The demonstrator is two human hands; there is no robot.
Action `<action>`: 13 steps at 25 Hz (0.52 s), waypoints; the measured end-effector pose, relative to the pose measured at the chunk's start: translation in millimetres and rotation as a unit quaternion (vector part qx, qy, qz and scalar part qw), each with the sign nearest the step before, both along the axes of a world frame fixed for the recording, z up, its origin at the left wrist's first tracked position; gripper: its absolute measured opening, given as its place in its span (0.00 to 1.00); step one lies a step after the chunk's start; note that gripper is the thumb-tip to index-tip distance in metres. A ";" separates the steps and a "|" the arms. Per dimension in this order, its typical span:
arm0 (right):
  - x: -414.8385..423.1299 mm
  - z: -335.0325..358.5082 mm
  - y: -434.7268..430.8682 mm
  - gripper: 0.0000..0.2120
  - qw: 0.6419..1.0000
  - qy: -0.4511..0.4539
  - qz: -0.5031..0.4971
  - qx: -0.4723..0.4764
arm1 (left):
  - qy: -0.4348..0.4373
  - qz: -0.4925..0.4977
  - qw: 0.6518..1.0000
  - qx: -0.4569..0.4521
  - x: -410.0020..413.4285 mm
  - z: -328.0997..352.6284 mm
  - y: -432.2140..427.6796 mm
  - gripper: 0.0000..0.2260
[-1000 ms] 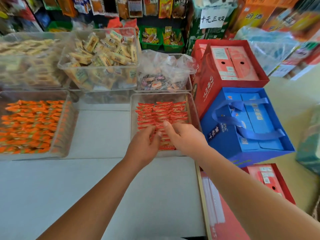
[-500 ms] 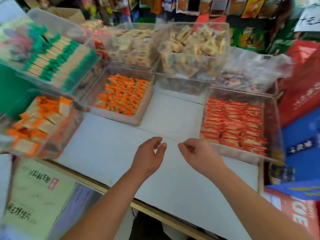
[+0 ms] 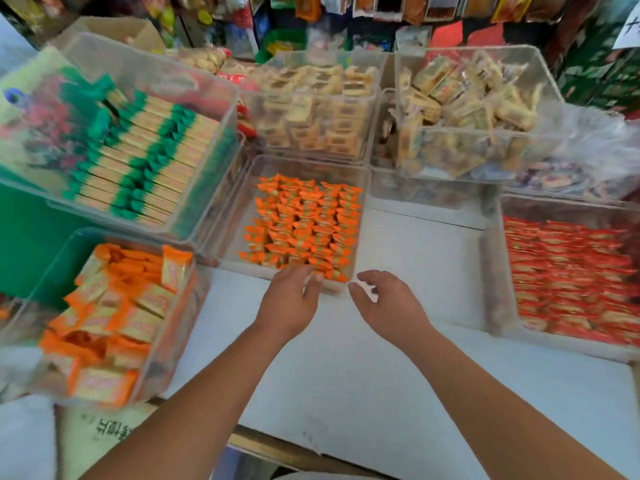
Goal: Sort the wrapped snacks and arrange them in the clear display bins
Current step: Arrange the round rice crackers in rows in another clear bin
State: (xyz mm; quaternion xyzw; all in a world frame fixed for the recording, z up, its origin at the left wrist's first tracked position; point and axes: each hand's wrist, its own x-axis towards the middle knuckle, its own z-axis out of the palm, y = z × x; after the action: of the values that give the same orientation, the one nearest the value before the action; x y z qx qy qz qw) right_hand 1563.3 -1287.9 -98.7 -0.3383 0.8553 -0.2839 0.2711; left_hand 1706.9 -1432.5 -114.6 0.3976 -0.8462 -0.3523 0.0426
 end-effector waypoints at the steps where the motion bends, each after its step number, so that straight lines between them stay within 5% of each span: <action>1: -1.0 -4.5 -13.0 0.17 0.999 0.048 0.012 -0.004 | -0.009 -0.011 1.000 -0.022 3.6 -6.0 -16.9 0.20; 4: -8.5 -24.1 -40.7 0.17 0.974 0.196 0.094 -0.063 | -0.035 -0.045 0.993 -0.103 13.7 -22.4 -50.3 0.23; 8: -27.5 -46.9 -46.3 0.20 0.946 0.263 0.157 -0.100 | 0.032 -0.067 0.986 -0.150 29.5 -35.3 -68.9 0.16; 13: -46.5 -50.1 -66.0 0.14 0.931 0.293 0.209 -0.058 | 0.015 -0.123 0.991 -0.044 15.7 -35.0 -108.7 0.11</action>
State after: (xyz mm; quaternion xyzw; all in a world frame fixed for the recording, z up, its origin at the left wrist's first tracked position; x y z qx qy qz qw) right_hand 1516.7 -1353.9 -148.8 -0.5926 0.7886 -0.1585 0.0417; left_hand 1722.6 -1541.2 -149.6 0.2830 -0.9026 -0.3232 0.0289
